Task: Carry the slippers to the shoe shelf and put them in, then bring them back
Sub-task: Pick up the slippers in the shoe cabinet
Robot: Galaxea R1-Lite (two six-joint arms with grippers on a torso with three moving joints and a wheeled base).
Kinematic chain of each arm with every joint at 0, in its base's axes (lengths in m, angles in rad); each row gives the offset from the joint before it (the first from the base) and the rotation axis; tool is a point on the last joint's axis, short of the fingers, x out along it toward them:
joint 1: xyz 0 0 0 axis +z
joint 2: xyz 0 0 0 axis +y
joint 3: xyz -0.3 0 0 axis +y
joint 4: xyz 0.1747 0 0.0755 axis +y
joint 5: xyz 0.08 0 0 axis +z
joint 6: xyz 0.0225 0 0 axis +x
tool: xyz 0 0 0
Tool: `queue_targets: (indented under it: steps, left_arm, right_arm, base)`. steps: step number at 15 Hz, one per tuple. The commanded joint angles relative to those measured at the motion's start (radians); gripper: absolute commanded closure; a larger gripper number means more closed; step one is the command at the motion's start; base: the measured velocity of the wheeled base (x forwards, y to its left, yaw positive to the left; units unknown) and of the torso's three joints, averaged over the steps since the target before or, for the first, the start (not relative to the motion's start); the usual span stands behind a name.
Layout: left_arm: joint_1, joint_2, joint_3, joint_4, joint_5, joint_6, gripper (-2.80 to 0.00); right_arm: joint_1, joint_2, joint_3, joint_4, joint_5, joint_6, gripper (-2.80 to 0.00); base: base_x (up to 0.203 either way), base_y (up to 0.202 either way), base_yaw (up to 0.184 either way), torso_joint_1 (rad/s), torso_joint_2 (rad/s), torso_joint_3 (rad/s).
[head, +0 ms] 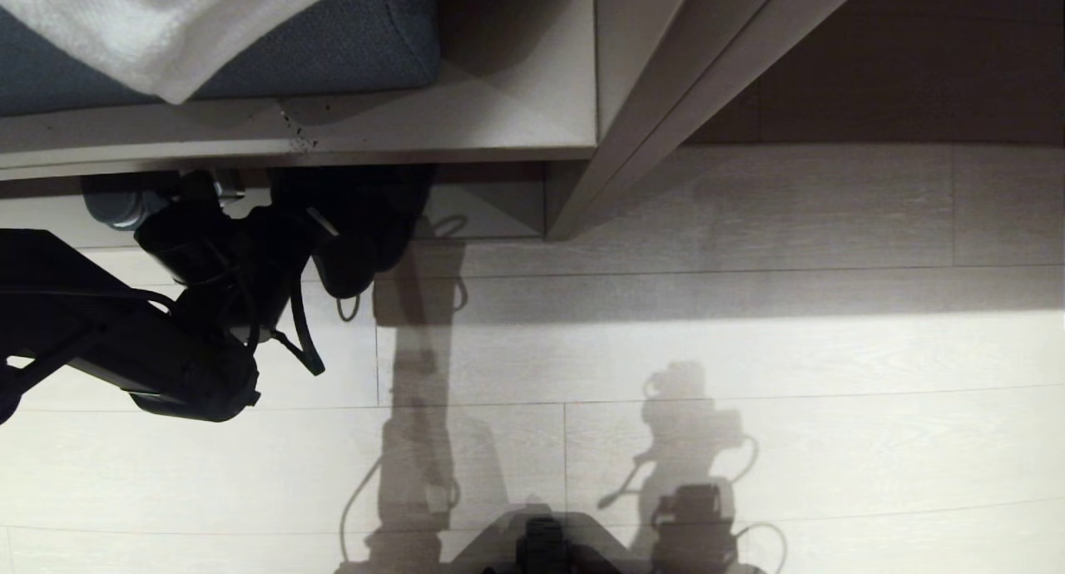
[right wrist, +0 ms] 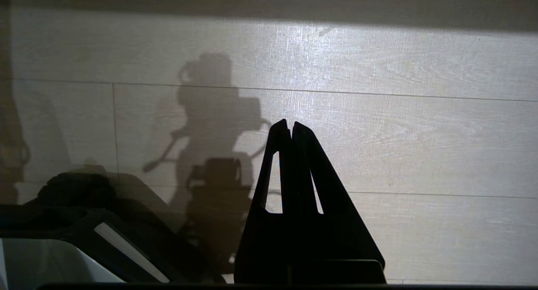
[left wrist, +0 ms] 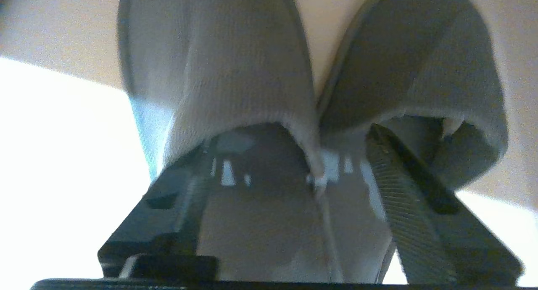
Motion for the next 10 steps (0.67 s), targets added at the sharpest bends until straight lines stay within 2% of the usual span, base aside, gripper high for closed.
queue_targets:
  steps: [1, 8, 10]
  left_arm:
    - [0.000, -0.035, 0.045, -0.007, 0.000, 0.000, -2.80]
    - [-0.020, -0.185, 0.233, -0.009, -0.005, 0.000, -2.80]
    - [-0.035, -0.208, 0.273, -0.012, -0.028, -0.013, -2.80]
  right_arm:
    - [0.000, -0.039, 0.040, -0.001, 0.000, -0.001, 0.00]
    - [0.000, -0.039, 0.040, -0.001, 0.000, -0.001, 0.00]
    - [0.000, -0.039, 0.040, -0.001, 0.000, -0.001, 0.00]
  base:
    - [0.000, 0.000, 0.000, 0.000, 0.00, 0.000]
    - [0.000, 0.000, 0.000, 0.000, 0.00, 0.000]
    - [0.000, 0.000, 0.000, 0.000, 0.00, 0.000]
